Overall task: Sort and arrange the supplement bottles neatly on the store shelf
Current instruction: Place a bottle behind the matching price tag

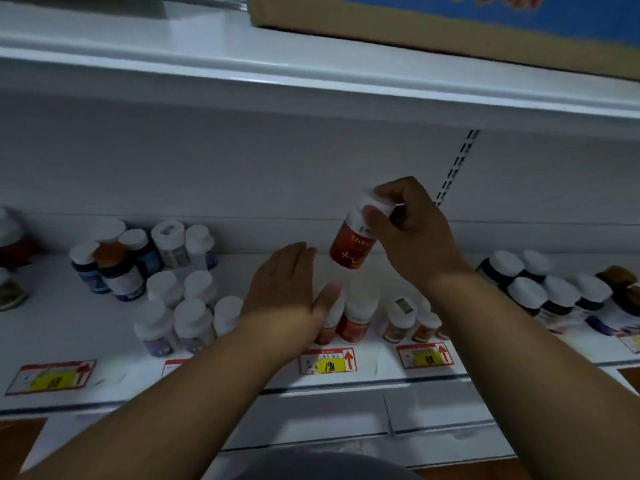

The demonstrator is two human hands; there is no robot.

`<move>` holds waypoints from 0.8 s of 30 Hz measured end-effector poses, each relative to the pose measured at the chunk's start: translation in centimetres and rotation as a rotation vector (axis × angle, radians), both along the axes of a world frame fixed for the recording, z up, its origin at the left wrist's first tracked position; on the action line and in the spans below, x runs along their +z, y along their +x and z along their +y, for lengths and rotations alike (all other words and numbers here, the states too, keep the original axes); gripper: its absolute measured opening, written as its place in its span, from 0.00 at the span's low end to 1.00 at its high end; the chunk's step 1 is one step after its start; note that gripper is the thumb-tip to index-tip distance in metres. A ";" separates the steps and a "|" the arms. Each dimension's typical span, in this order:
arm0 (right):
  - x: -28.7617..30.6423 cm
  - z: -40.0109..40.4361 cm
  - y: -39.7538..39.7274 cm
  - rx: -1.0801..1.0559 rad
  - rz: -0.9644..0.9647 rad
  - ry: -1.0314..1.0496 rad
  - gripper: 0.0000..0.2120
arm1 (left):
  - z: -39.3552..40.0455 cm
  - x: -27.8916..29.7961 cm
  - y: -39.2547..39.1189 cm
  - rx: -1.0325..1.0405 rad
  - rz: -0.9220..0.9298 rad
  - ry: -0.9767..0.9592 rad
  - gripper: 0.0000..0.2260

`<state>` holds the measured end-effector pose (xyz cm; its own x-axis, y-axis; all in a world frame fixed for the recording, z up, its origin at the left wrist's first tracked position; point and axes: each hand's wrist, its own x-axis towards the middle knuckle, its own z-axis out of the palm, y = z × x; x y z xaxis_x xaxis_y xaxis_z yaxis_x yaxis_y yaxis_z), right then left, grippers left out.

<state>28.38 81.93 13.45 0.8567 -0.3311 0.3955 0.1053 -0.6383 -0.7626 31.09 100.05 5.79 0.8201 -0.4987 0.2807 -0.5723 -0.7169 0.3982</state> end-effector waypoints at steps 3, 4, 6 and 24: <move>-1.7 -1.1 1.8 0.103 0.054 -0.077 0.11 | -1.2 -1.2 -0.1 0.047 0.022 0.283 0.43; -2.4 -1.1 2.5 0.138 0.094 -0.102 0.12 | -1.4 -1.5 -0.1 0.064 0.021 0.340 0.44; -3.7 -1.0 3.7 0.224 0.166 -0.146 0.14 | -1.8 -1.9 -0.1 0.099 0.036 0.402 0.44; -4.9 0.8 5.5 0.439 0.578 -0.354 0.06 | -1.6 -2.1 0.1 0.116 0.059 0.400 0.35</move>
<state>33.92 82.74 8.53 0.9806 0.1450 -0.1318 0.0532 -0.8442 -0.5334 31.23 98.46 3.73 0.8859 -0.4626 0.0342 -0.4635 -0.8798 0.1053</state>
